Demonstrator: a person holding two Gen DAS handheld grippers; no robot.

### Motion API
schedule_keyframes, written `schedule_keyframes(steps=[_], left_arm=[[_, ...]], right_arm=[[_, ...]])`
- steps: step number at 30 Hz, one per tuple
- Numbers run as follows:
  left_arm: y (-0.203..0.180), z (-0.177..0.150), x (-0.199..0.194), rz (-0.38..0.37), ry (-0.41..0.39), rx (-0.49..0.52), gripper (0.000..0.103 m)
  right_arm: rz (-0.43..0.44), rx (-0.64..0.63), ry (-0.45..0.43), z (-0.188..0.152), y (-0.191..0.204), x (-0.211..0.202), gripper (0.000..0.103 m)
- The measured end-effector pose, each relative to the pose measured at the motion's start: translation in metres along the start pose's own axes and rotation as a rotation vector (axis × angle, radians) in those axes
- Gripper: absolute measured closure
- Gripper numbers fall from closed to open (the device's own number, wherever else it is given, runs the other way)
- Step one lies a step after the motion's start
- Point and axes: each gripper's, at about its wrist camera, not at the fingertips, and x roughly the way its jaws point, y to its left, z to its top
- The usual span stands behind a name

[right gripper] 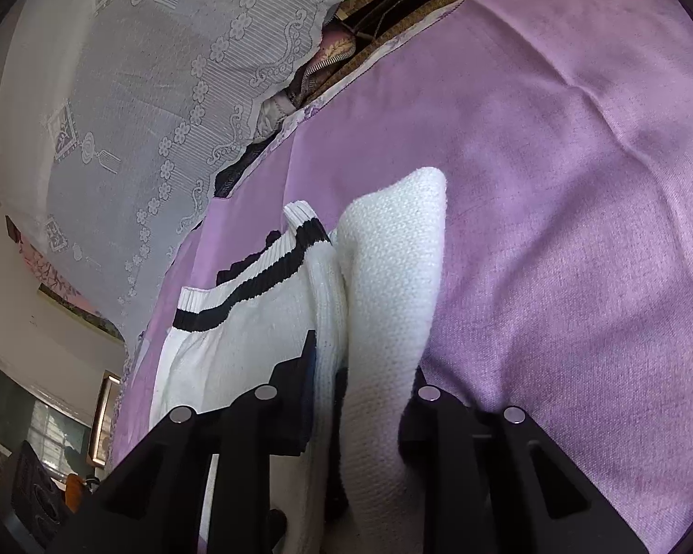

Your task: Fold small clothes

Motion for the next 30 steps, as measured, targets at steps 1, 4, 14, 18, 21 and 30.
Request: schedule_keyframes(steps=[1,4,14,18,21,30], left_arm=[[0.000,0.000,0.000,-0.001,-0.001,0.000,0.004],[0.000,0.000,-0.001,-0.008,-0.004,-0.001,0.004],[0.041,0.027,-0.006,0.008,-0.097,-0.137,0.004],[0.085,0.031,0.001,-0.006,-0.081,-0.301,0.004],[0.085,0.028,0.033,0.030,0.036,-0.278,0.004],[0.110,0.026,0.019,0.052,-0.009,-0.332,0.005]], right_arm=[[-0.003,-0.002,-0.004,0.000,0.001,-0.001,0.080],[-0.010,-0.002,-0.017,0.001,0.005,-0.006,0.081],[-0.003,0.032,0.008,0.005,-0.001,-0.006,0.081],[0.001,0.044,0.017,0.005,-0.004,-0.003,0.080],[-0.014,0.027,0.012,0.003,0.000,-0.002,0.080],[-0.019,0.022,0.008,0.004,0.001,-0.004,0.081]])
